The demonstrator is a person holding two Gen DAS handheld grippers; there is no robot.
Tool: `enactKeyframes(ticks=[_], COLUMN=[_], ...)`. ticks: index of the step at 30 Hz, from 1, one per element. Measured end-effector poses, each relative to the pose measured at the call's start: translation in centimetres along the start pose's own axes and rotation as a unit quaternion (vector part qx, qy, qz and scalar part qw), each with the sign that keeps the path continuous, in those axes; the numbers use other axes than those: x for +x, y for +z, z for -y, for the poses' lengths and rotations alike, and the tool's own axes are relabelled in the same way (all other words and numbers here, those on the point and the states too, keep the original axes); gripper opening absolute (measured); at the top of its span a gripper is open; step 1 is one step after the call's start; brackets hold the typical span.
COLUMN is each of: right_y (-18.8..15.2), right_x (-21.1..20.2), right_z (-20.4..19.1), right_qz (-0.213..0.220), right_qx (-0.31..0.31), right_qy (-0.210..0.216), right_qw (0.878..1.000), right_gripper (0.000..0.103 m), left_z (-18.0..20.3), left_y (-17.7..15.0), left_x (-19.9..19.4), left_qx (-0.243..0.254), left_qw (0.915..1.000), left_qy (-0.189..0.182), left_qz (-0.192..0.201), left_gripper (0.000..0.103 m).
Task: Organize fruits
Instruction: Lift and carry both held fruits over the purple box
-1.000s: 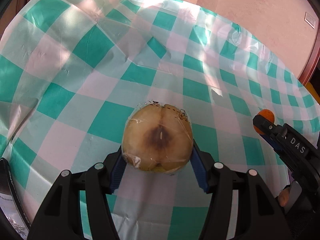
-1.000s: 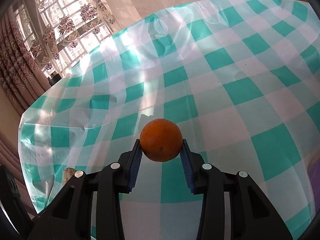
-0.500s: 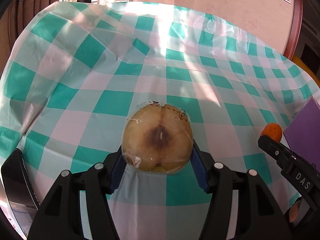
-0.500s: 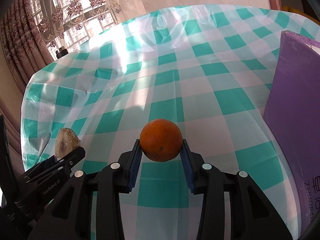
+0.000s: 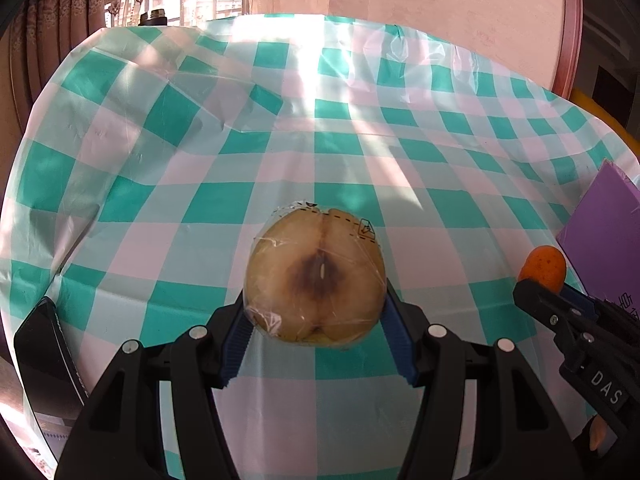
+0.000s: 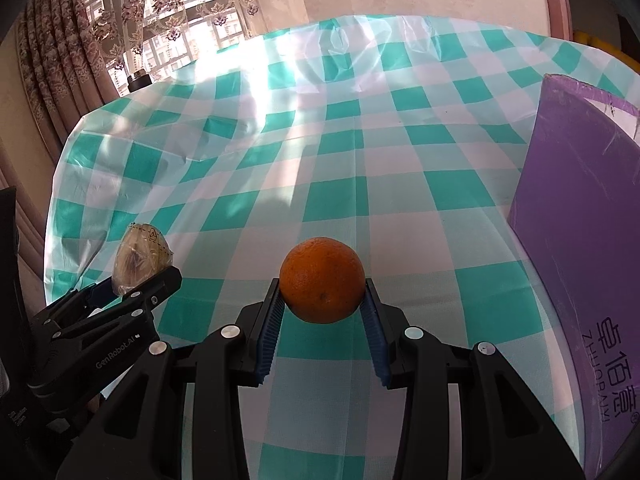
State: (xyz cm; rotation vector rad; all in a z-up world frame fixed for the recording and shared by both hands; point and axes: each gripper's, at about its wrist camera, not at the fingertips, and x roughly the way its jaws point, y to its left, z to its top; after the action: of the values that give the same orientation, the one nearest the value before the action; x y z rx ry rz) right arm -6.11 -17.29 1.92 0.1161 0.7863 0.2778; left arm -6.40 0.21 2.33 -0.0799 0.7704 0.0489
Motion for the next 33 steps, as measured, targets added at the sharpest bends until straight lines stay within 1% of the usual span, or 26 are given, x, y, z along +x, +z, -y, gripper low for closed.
enactKeyframes(ticks=[3, 10, 14, 16, 19, 21, 25, 33], right_y=[-0.3, -1.1, -1.3, -1.4, -1.6, -1.6, -1.2, 1.0], right_x=[-0.7, -2.2, -3.2, -3.6, -4.5, -5.3, -7.5, -13.2], right_z=[-0.4, -0.2, -0.1, -0.1, -0.1, 0.0, 0.4, 3.1], right_qz=[-0.009, -0.040, -0.056, -0.072, -0.088, -0.091, -0.076, -0.006], right_qx=[-0.021, -0.036, -0.045, -0.053, -0.069, -0.077, -0.084, -0.062], right_qy=[-0.011, -0.019, -0.028, -0.031, -0.049, -0.058, -0.065, -0.080], right_qw=[1.000, 0.998, 0.997, 0.996, 0.993, 0.991, 0.991, 0.995], right_gripper=[0.039, 0.039, 0.039, 0.039, 0.039, 0.039, 0.039, 0.039], left_z=[0.1, 0.9, 1.8, 2.3, 3.1, 3.8, 5.0, 8.6], left_y=[-0.2, -0.7, -1.1, -1.2, -1.2, -1.1, -0.3, 1.3], left_x=[-0.2, -0.8, -1.4, -1.7, -2.3, -3.0, -4.4, -7.3], left_qx=[0.002, 0.016, 0.031, 0.041, 0.056, 0.067, 0.085, 0.126], left_qw=[1.0000, 0.9996, 0.9989, 0.9983, 0.9972, 0.9965, 0.9954, 0.9909], left_qy=[-0.002, -0.007, -0.007, -0.005, -0.006, -0.007, -0.017, -0.045], left_qz=[-0.005, -0.020, -0.034, -0.042, -0.050, -0.049, -0.041, -0.016], left_gripper=[0.059, 0.059, 0.059, 0.059, 0.059, 0.059, 0.059, 0.059])
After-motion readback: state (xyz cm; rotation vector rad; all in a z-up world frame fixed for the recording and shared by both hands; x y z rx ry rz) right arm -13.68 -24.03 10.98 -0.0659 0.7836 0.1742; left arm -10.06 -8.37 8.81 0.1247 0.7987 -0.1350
